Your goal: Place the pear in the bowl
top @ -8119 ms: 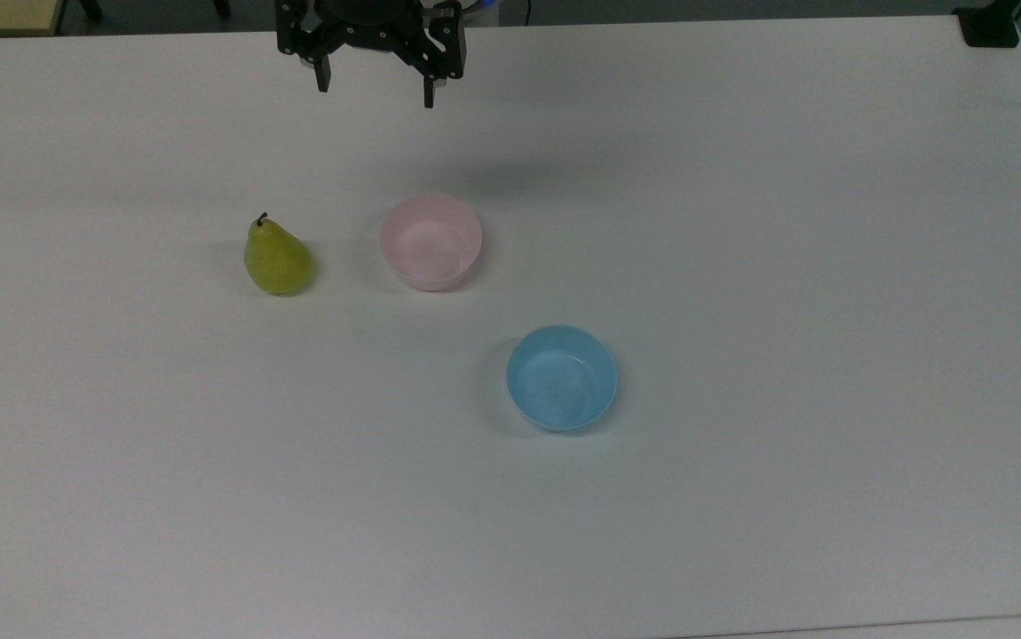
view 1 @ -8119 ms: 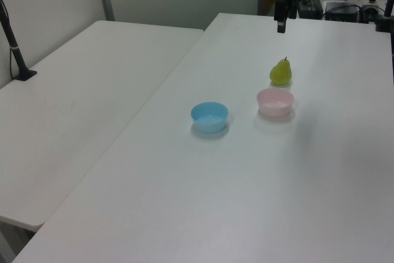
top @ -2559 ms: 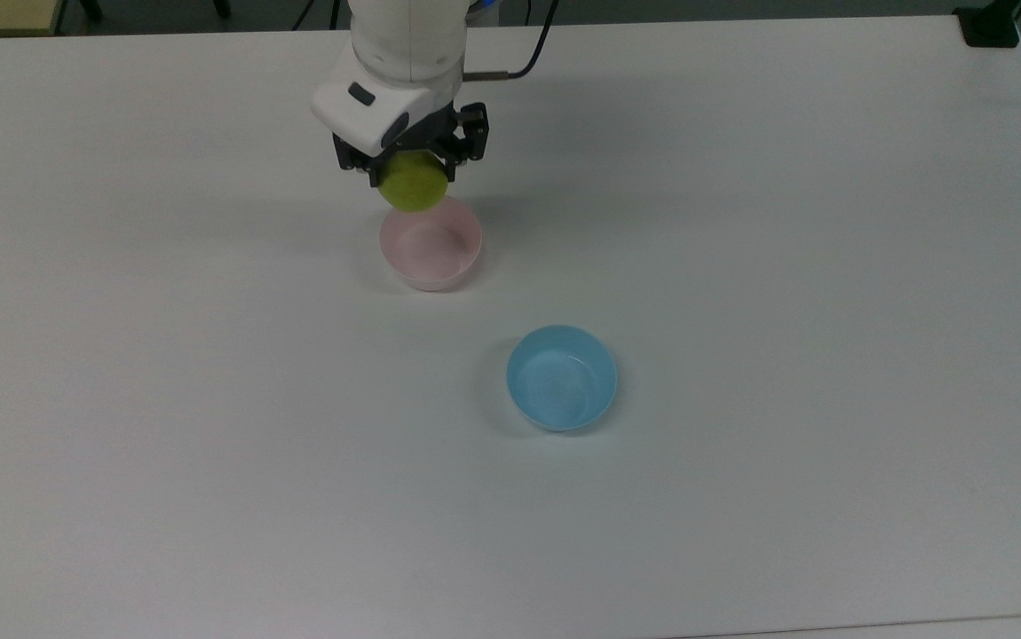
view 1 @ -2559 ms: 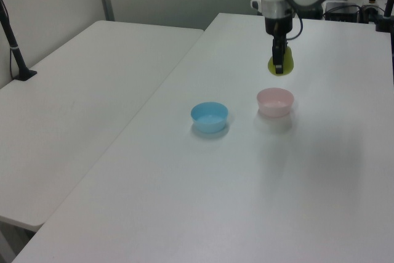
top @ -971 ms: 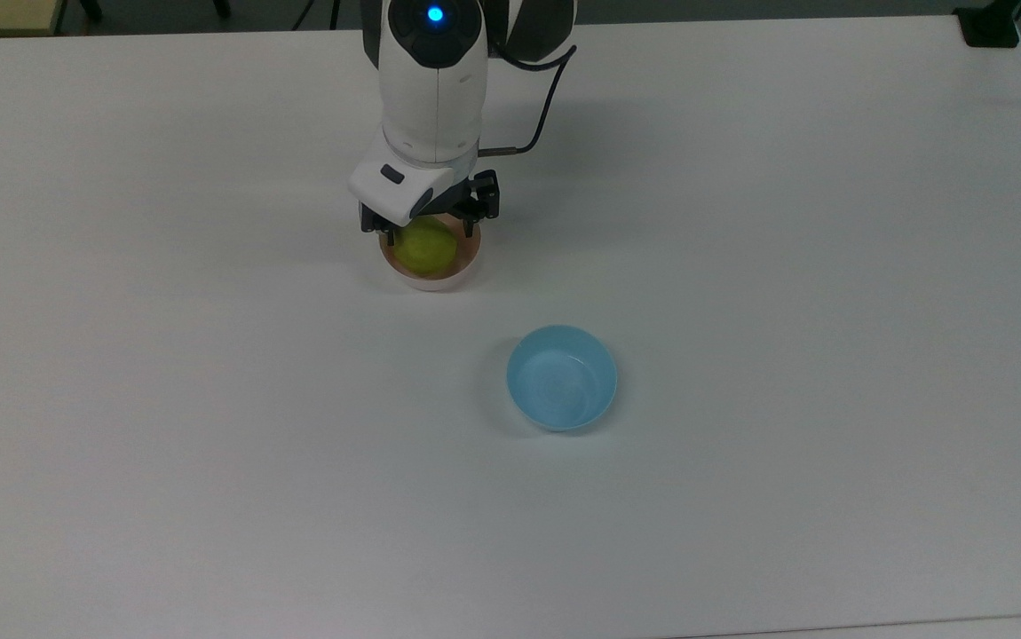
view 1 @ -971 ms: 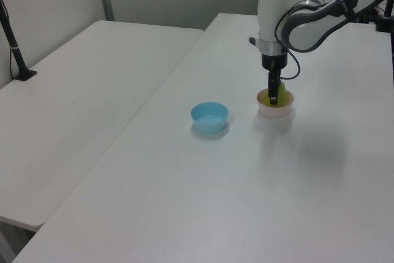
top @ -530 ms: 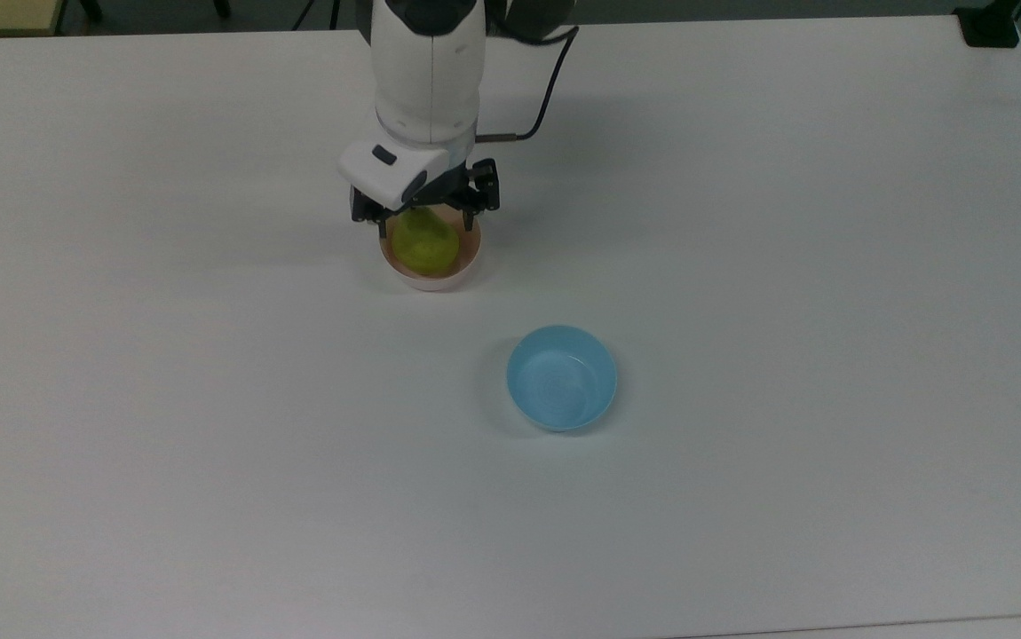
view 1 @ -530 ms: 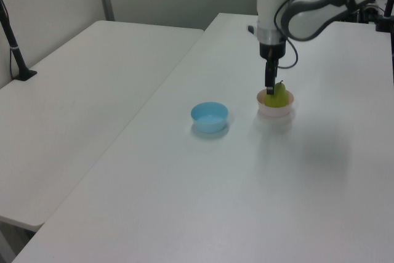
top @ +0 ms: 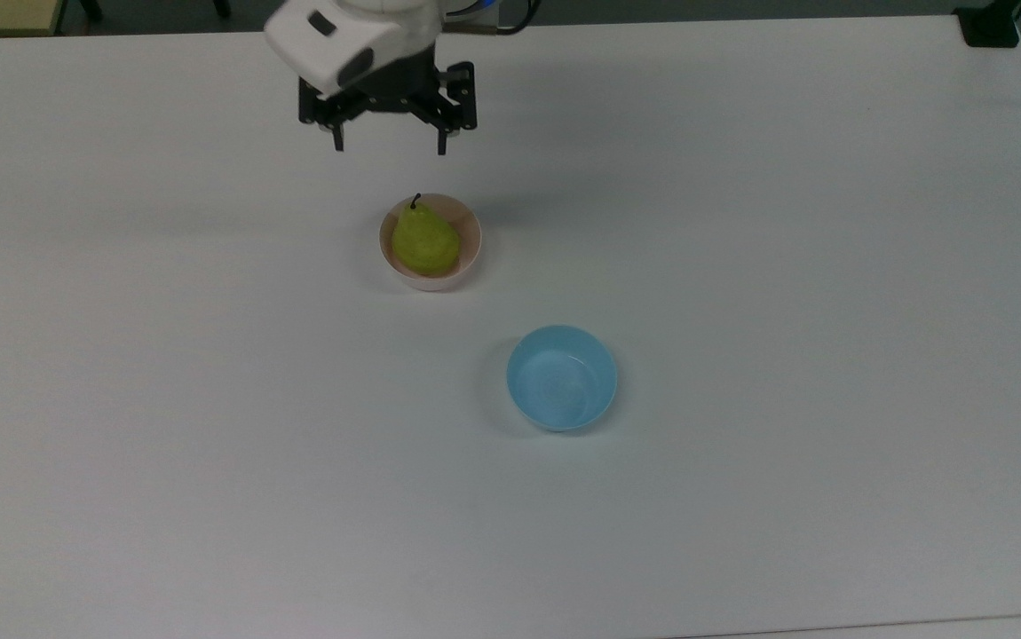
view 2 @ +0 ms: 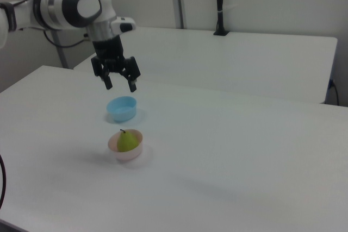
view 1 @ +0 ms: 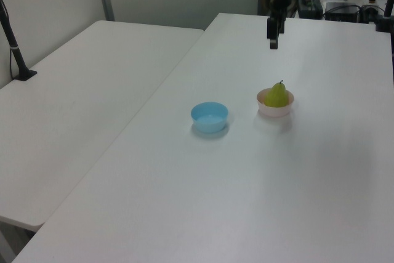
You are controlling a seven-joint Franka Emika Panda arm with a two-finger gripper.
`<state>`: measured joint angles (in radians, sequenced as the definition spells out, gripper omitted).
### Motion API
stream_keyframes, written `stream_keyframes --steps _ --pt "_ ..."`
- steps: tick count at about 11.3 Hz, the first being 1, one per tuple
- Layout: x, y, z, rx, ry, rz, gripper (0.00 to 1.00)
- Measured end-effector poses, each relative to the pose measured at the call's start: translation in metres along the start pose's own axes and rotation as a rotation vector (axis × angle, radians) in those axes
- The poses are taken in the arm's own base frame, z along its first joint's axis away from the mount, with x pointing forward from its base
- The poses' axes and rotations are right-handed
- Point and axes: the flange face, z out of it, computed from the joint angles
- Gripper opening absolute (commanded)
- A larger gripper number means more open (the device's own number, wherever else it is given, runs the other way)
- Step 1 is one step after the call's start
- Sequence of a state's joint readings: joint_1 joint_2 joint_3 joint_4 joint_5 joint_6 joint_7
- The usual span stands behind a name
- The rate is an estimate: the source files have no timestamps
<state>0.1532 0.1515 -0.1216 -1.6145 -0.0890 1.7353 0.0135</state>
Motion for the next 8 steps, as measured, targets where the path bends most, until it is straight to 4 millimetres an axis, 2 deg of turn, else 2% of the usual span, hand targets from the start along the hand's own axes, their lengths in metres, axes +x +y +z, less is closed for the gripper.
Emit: stream_keyframes --steps 2,4,8 --pt "-0.007 0.019 -0.030 0.004 0.040 0.069 1.00" --pt "-0.017 0.033 -0.049 0.008 0.066 0.100 1.00" --pt "-0.021 0.037 -0.055 0.010 0.074 0.111 1.00"
